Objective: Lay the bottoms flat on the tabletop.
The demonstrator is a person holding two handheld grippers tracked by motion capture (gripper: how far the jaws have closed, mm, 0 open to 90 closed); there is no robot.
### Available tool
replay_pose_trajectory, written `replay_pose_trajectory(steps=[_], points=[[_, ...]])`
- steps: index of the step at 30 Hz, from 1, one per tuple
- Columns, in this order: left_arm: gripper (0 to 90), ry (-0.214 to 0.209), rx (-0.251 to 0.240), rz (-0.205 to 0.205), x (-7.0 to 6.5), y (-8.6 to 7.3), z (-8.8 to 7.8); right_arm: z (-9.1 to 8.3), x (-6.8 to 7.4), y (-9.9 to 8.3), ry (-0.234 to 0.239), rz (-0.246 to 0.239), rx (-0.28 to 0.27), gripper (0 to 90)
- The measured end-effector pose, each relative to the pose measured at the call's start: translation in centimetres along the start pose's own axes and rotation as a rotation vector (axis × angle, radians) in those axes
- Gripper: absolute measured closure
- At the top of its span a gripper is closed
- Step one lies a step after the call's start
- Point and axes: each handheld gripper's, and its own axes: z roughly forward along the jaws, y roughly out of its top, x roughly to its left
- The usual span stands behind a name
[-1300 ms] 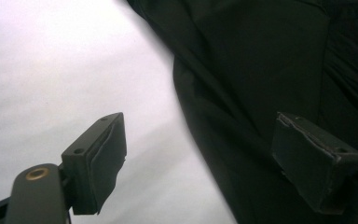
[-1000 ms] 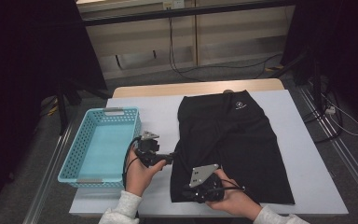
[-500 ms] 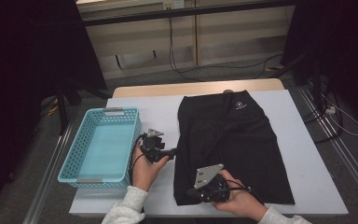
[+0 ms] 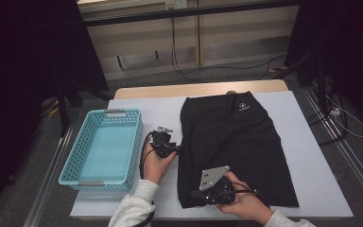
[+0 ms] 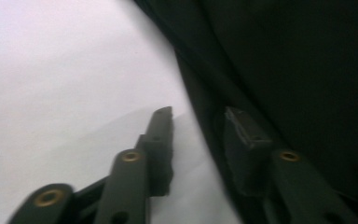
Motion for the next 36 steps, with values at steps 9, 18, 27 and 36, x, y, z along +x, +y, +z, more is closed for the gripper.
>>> replay_pose_trajectory(steps=[9, 18, 27, 36], points=[[90.0, -0.034, 0.026, -0.052, -0.2, 0.0, 0.0, 0.0, 0.0, 0.0, -0.007, 0.002, 0.000, 89.3], [90.0, -0.020, -0.016, -0.072, 0.6, 0.6, -2.9, 0.0, 0.1, 0.4, -0.008, -0.002, -0.031, 89.5], [80.6, 0.014, -0.045, -0.050, 0.9, 0.7, -3.6, 0.2, 0.4, 0.6, 0.038, 0.018, -0.051, 86.2], [57.6, 0.020, -0.031, -0.020, 0.8, 0.1, -1.6, -2.5, -1.7, 0.7, -0.107, 0.071, -0.106, 59.5]])
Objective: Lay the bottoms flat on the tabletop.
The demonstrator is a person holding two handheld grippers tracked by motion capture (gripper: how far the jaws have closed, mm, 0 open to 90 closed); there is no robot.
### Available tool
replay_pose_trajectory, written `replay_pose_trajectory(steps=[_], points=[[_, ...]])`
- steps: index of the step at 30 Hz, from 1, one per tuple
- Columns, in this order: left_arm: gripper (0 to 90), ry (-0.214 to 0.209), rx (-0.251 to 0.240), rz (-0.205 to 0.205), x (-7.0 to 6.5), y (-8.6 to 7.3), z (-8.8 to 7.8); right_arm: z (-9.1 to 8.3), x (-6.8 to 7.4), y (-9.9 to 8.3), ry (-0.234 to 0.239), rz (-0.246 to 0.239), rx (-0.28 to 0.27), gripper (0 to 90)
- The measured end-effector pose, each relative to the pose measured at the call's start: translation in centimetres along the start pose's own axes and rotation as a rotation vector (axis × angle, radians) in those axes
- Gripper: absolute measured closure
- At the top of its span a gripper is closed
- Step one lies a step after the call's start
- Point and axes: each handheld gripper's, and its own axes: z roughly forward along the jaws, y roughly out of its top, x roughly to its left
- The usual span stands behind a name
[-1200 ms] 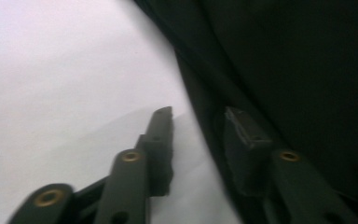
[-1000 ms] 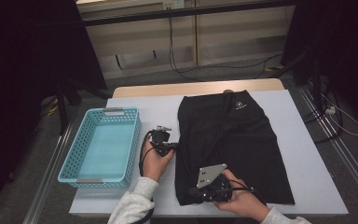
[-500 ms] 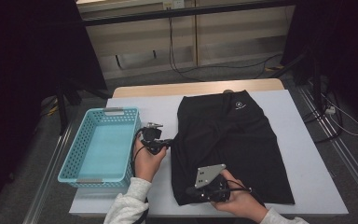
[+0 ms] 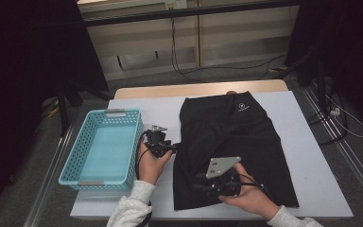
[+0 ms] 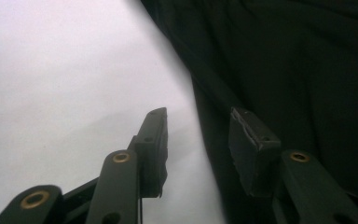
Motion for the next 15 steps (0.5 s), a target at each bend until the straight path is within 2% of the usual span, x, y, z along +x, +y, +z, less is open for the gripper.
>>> replay_pose_trajectory(steps=[3, 5, 6, 8, 10, 11, 15], points=[[58.3, -0.010, 0.018, -0.005, -0.1, -0.3, 0.5, -1.1, -1.8, -0.4, -0.069, 0.048, -0.010, 55.7], [64.5, -0.015, 0.037, 0.014, -0.3, -0.5, 1.0, -1.7, -3.1, -0.8, -0.141, 0.079, -0.003, 55.4], [64.6, -0.009, 0.035, 0.008, -0.4, -0.5, 1.0, -2.0, -3.9, -1.2, -0.172, 0.095, -0.001, 54.3], [68.6, -0.012, 0.042, 0.017, -0.7, -0.4, 1.1, -2.3, -4.9, -1.7, -0.219, 0.131, 0.011, 54.0], [71.7, -0.016, 0.046, 0.030, -0.9, -0.4, 1.1, -2.4, -5.9, -2.2, -0.259, 0.158, 0.016, 53.5], [74.1, -0.006, 0.033, 0.019, -1.1, -0.5, 1.3, -2.5, -6.3, -2.4, -0.286, 0.170, 0.027, 53.5], [81.3, -0.022, 0.041, 0.010, -1.3, -0.5, 1.4, -2.6, -7.2, -2.9, -0.336, 0.188, 0.050, 53.5]])
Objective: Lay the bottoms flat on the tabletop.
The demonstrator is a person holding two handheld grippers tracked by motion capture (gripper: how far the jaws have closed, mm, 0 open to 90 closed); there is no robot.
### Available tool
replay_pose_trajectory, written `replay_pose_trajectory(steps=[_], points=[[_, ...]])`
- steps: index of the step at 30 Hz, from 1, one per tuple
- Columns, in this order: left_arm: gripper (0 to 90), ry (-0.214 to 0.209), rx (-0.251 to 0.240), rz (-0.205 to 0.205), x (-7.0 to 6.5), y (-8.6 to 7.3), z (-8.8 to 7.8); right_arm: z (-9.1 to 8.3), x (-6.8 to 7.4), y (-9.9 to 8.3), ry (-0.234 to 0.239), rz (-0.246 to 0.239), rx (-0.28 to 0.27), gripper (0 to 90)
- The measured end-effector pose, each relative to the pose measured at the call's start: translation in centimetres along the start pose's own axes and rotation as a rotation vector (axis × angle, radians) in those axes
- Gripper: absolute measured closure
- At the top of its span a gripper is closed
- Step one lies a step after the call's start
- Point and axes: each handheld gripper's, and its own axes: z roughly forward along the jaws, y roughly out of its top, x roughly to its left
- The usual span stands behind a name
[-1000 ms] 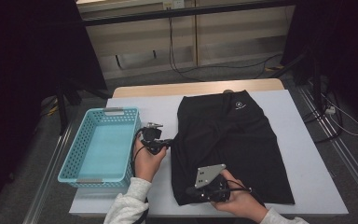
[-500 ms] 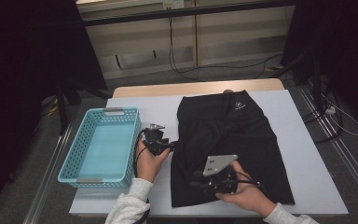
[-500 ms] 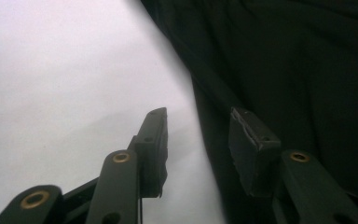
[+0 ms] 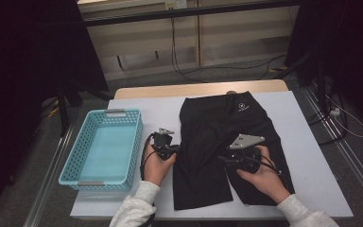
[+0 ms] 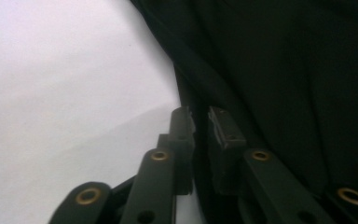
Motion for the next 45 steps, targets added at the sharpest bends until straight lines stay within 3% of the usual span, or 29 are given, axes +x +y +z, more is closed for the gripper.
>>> replay_pose_trajectory(steps=[4, 12, 34, 42, 45], points=[[89.5, -0.011, 0.002, -0.024, -0.2, 0.0, 0.1, 0.3, -0.3, -0.1, -0.005, 0.015, 0.009, 53.1], [90.0, -0.035, 0.008, -0.069, 0.3, 0.0, -0.2, 0.3, -0.9, -0.5, 0.010, 0.025, 0.017, 49.2], [90.0, -0.036, -0.038, -0.096, 1.5, 0.3, -2.1, 1.5, 0.6, -0.3, 0.034, -0.015, 0.039, 46.4], [90.0, -0.038, -0.037, -0.098, 1.6, 0.2, -2.0, 3.0, 1.6, -0.2, 0.033, -0.046, 0.085, 51.9], [90.0, -0.038, -0.036, -0.097, 1.6, 0.3, -2.0, 3.1, 1.5, -0.3, 0.051, -0.029, 0.082, 63.6]])
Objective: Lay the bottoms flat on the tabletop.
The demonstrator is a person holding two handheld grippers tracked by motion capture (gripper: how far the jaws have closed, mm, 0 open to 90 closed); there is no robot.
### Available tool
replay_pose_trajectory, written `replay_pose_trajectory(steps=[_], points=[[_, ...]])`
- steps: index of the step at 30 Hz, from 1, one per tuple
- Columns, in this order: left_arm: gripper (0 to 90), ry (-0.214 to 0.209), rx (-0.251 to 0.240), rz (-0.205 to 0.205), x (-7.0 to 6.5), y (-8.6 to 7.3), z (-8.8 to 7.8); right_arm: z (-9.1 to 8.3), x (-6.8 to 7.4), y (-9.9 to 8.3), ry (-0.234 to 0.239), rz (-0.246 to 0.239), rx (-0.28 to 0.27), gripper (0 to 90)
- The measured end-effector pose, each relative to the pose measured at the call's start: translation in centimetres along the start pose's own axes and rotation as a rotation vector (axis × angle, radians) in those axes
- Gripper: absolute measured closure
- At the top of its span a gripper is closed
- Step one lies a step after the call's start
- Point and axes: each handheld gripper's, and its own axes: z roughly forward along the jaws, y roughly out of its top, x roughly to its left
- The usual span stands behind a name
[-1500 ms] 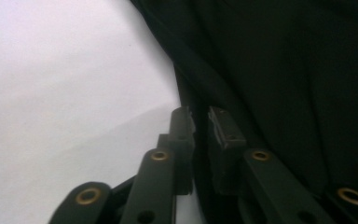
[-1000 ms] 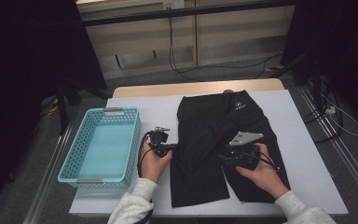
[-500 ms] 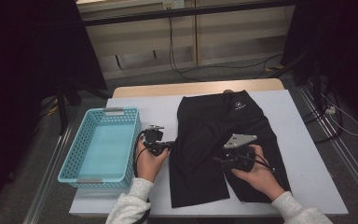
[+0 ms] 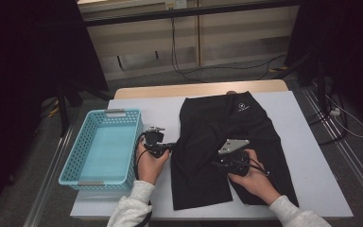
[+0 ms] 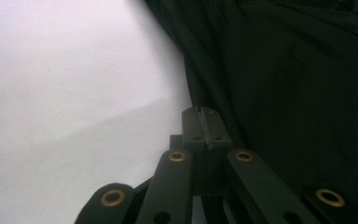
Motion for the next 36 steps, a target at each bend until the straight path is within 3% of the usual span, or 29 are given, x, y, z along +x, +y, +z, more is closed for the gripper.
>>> replay_pose_trajectory(steps=[4, 6, 13, 24, 28, 31, 36], points=[[90.0, 0.003, -0.005, -0.009, 0.2, 0.1, 0.0, -0.1, -0.1, 0.0, 0.025, 0.010, 0.003, 81.9], [90.0, 0.006, -0.001, -0.008, 0.2, 0.0, 0.2, -0.1, -0.1, 0.0, 0.025, -0.006, 0.004, 84.2], [90.0, 0.012, -0.012, -0.011, 0.3, 0.3, 0.0, -0.6, -0.4, -0.1, 0.035, 0.010, 0.018, 89.5], [90.0, 0.019, -0.029, -0.048, 1.0, 0.3, -0.8, -1.1, -0.7, -0.7, 0.030, 0.016, 0.022, 89.6], [90.0, 0.016, -0.005, -0.041, 0.8, 0.0, -0.1, -1.3, -1.0, -0.6, 0.045, 0.020, 0.006, 81.4], [90.0, 0.020, 0.006, -0.030, 0.7, 0.0, 0.2, -2.1, -1.8, -0.1, 0.044, 0.052, -0.040, 73.9], [90.0, 0.017, 0.001, -0.036, 0.8, 0.0, 0.1, -2.5, -3.6, 0.7, -0.052, 0.090, -0.079, 60.9]])
